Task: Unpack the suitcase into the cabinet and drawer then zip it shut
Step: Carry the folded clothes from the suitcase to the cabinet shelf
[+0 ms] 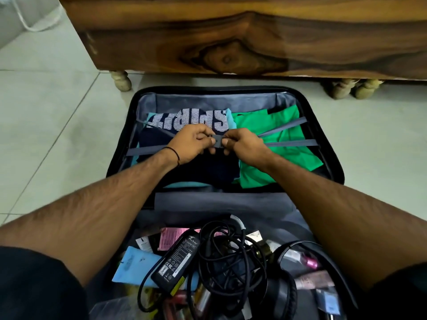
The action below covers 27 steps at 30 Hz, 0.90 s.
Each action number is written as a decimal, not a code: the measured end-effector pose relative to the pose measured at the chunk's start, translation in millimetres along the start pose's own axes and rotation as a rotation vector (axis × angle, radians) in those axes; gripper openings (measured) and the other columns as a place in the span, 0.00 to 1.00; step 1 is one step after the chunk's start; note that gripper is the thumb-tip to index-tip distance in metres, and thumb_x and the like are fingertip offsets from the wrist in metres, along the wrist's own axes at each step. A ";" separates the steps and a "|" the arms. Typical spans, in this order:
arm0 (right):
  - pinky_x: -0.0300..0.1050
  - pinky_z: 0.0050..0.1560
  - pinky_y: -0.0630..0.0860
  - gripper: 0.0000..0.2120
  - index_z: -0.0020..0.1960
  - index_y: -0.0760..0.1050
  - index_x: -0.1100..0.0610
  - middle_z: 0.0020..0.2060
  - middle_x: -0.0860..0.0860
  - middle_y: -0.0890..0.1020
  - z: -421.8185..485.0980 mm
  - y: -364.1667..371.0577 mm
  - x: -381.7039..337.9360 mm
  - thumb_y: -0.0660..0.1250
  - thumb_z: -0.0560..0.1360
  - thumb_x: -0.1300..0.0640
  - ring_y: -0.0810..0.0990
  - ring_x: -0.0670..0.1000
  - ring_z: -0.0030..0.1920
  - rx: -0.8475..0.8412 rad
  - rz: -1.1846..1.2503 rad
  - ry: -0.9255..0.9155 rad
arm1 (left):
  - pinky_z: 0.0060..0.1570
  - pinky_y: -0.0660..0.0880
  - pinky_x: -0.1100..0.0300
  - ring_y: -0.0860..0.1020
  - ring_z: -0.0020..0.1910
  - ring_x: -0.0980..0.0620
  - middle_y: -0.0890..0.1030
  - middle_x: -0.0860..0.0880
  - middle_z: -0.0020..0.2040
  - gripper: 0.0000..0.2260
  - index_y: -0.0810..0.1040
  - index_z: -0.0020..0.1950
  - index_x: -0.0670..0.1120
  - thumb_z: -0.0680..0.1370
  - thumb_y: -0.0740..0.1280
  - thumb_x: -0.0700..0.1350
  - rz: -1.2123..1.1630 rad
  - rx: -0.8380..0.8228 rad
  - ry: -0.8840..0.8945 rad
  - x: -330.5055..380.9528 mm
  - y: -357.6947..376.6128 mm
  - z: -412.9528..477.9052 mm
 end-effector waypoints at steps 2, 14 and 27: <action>0.57 0.59 0.70 0.14 0.37 0.73 0.50 0.33 0.44 0.80 -1.3 0.8 0.3 0.62 0.81 0.55 0.75 0.47 0.40 -0.011 0.007 0.001 | 0.34 0.71 0.64 0.76 0.34 0.49 0.82 0.52 0.29 0.04 0.79 0.52 0.36 0.79 0.66 0.35 -0.023 0.019 -0.014 -2.3 1.8 -1.6; 0.55 0.55 0.71 0.15 0.35 0.73 0.50 0.30 0.44 0.79 -7.3 1.9 0.3 0.63 0.80 0.56 0.74 0.47 0.37 -0.016 0.018 0.035 | 0.38 0.67 0.54 0.72 0.36 0.45 0.83 0.49 0.32 0.02 0.79 0.47 0.43 0.79 0.67 0.38 -0.064 -0.031 -0.026 -11.3 7.9 -5.6; 0.63 0.57 0.75 0.08 0.37 0.78 0.41 0.29 0.43 0.80 -5.9 3.9 -0.4 0.62 0.72 0.49 0.79 0.47 0.39 0.001 0.114 -0.037 | 0.34 0.71 0.67 0.77 0.32 0.58 0.81 0.46 0.35 0.05 0.79 0.48 0.42 0.80 0.64 0.36 -0.183 0.012 -0.056 -10.5 6.2 -8.9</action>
Point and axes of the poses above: each hand's wrist, its own z-axis towards the middle knuckle, its own y-axis out of the palm, x = y × z, the point moved 7 cm from there along z, towards the middle knuckle
